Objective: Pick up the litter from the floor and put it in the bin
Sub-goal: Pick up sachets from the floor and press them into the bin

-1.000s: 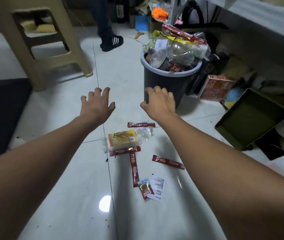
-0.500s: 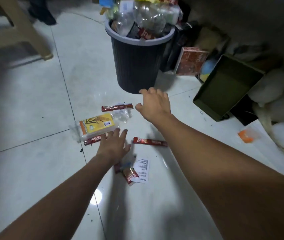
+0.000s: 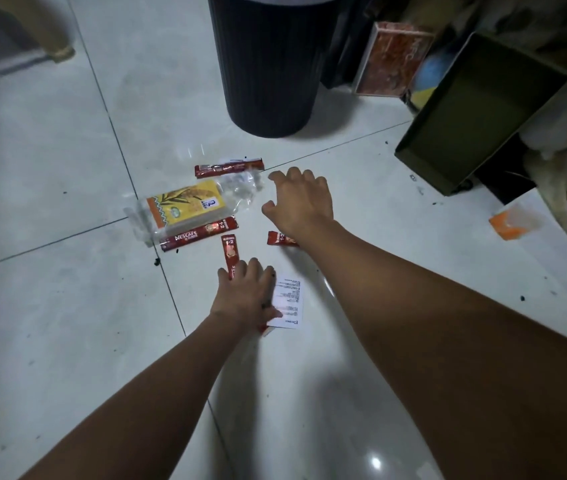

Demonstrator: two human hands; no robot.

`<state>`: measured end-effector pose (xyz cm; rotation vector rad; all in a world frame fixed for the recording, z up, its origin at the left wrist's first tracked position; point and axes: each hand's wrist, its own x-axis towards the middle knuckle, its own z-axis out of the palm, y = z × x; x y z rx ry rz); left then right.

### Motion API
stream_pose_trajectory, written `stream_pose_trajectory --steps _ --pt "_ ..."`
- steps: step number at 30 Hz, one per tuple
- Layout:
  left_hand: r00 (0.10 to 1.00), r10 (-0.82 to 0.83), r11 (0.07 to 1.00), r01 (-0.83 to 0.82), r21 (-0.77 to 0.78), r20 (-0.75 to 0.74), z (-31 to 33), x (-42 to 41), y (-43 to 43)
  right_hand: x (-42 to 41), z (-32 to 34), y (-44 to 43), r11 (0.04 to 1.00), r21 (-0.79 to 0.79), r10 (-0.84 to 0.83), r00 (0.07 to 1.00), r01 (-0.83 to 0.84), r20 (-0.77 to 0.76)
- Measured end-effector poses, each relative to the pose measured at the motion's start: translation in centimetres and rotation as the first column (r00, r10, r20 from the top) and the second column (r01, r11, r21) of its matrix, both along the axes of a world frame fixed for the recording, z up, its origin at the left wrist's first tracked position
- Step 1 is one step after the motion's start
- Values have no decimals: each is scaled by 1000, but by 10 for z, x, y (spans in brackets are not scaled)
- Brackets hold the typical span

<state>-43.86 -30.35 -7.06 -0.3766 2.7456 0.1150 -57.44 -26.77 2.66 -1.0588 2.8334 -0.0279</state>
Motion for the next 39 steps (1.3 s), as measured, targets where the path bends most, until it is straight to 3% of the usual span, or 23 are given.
stream_pose_trajectory --steps 10,13,15,21,23,27,33,39 --pt "994 7 1000 -8 -11 -108 2 4 -5 4 -16 16 1000 15 -26 999 25 48" --pt "993 22 998 -14 66 -120 9 1 -5 9 -21 19 1000 25 -16 998 14 60" --pt "975 -6 1000 5 -4 -221 14 3 -7 12 -24 21 999 37 -13 998 10 67" --pt "980 20 997 -35 -70 -200 30 6 -28 23 -29 22 998 42 -40 992 35 116" --pt "985 84 995 -90 -34 -150 38 5 -40 30 -32 23 998 50 -48 991 42 127" --pt "941 225 972 -201 120 -250 54 3 -63 49 -42 24 997 64 -40 985 30 165" --pt "934 256 967 -247 66 -248 85 -3 -90 75 -63 29 984 149 -134 961 100 242" --pt "893 340 939 -342 46 -294 98 -6 -105 94 -81 29 970 158 -211 961 184 178"
